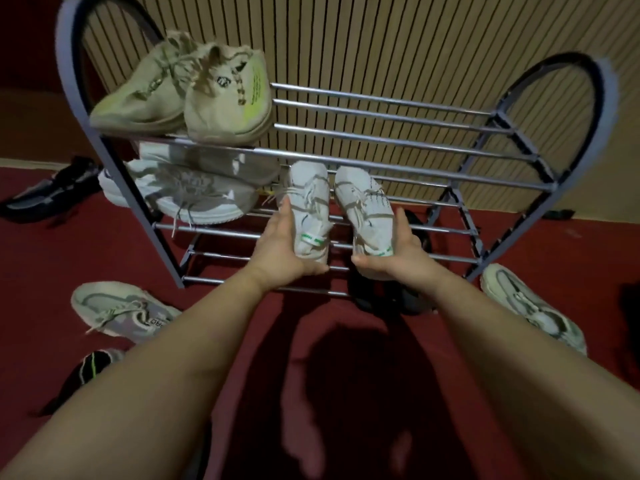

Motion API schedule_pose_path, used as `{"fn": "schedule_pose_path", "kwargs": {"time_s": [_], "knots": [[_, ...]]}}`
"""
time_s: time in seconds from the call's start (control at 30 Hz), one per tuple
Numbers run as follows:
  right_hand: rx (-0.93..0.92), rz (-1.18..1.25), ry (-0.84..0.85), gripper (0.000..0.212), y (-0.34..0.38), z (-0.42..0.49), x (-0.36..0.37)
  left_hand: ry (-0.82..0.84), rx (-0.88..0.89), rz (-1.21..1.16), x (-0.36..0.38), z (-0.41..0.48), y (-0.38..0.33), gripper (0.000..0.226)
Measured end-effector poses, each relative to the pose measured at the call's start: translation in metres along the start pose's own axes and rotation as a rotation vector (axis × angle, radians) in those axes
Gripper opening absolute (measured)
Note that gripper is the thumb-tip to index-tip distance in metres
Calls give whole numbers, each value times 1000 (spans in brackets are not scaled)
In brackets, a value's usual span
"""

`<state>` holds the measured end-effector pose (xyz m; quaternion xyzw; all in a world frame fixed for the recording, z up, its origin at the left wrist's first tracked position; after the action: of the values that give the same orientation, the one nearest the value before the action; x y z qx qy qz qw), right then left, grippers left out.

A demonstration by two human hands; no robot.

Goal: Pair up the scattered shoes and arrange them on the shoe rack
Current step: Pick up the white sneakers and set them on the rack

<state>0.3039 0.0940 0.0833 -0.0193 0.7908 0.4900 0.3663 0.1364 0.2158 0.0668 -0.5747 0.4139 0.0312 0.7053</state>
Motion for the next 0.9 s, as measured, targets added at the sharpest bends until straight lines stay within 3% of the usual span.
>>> {"fn": "schedule_pose_path", "kwargs": {"time_s": [0.07, 0.17, 0.47, 0.9], "knots": [[-18, -25, 56, 128, -3, -5, 5, 73, 22, -61, -3, -3, 5, 142], [-48, -67, -48, 129, 1, -7, 12, 141, 20, -49, -9, -8, 4, 135], [-137, -27, -208, 131, 9, 3, 25, 126, 58, -67, -13, 4, 1, 119], [-154, -206, -233, 111, 12, 24, 30, 83, 67, 52, -17, 23, 3, 99]]}}
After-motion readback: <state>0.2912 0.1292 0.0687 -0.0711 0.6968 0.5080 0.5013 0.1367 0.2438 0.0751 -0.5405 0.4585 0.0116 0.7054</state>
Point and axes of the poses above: each hand's wrist, its own z-axis towards the middle knuckle, its own x-axis out of the palm, y = z × x, the point moved 8 cm from there along z, towards the middle knuckle, and after that the axes turned 4 degrees about -y, right-handed, at the moved point
